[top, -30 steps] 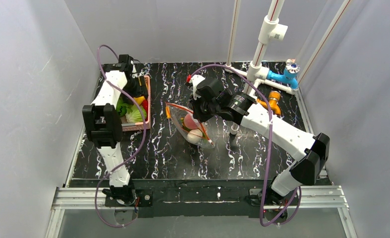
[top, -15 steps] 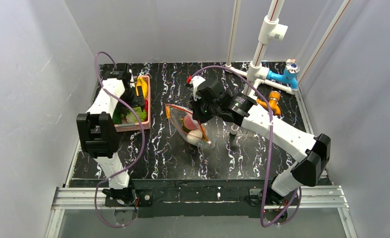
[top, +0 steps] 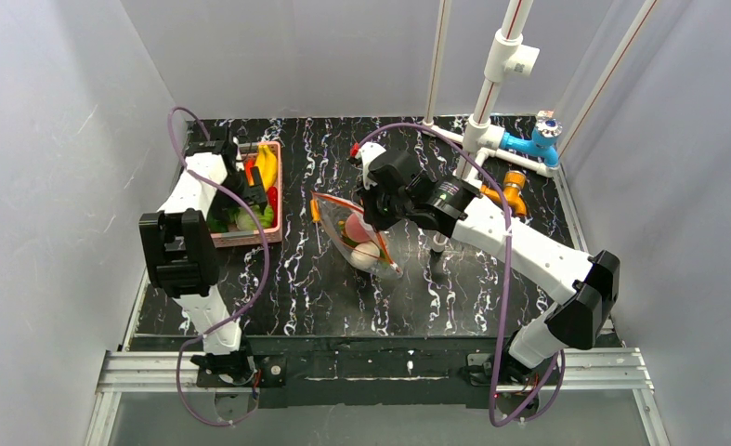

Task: Place the food in the zip-top bag and seal the zipper
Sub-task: Pick up the fake vegetable from the bin.

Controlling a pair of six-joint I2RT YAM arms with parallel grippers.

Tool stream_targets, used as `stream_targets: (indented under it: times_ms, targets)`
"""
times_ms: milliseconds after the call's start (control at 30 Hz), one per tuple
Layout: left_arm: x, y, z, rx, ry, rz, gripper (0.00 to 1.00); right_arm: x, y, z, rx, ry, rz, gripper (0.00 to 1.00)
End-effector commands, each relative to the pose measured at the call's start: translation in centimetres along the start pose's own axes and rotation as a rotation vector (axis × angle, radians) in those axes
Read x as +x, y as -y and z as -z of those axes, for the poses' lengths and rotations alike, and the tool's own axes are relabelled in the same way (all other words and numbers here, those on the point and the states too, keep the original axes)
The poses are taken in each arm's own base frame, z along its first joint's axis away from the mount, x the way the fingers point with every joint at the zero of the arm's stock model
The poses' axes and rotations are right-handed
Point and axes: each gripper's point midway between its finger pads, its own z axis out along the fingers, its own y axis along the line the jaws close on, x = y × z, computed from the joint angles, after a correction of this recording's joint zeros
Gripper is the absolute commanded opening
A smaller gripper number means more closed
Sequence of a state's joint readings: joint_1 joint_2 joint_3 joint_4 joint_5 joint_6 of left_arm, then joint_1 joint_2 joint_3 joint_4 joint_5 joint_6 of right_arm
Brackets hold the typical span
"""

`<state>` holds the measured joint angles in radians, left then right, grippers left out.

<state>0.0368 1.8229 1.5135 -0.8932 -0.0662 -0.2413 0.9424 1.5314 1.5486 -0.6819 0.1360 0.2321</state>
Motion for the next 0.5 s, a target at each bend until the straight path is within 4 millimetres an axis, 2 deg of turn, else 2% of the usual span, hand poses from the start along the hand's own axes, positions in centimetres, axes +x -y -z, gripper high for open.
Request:
stream_targets:
  times_ms: [0, 100, 167, 233, 300, 467]
  targets:
    - [-0.9, -0.5, 0.2, -0.007, 0.056, 0.033, 0.85, -2.4, -0.6, 1.5, -0.02, 0.076, 0.004, 0.01]
    - [-1.5, 0.5, -0.6, 0.037, 0.074, 0.057, 0.91, -2.3, -0.7, 1.3, -0.028, 0.075, -0.001, 0.01]
    - [-1.8, 1.2, -1.0, 0.069, 0.091, 0.082, 0.92, -2.3, -0.8, 1.2, -0.031, 0.071, -0.003, 0.01]
    - [-2.0, 1.4, -1.4, 0.076, 0.112, 0.118, 0.92, -2.3, -0.9, 1.1, -0.033, 0.069, -0.005, 0.01]
    - [-2.1, 1.4, -1.7, 0.078, 0.133, 0.137, 0.98, -2.2, -0.9, 1.0, -0.032, 0.069, -0.005, 0.01]
    - [-1.5, 1.3, -3.3, 0.067, 0.132, 0.156, 0.98, -2.0, -1.0, 0.8, -0.041, 0.061, -0.008, 0.01]
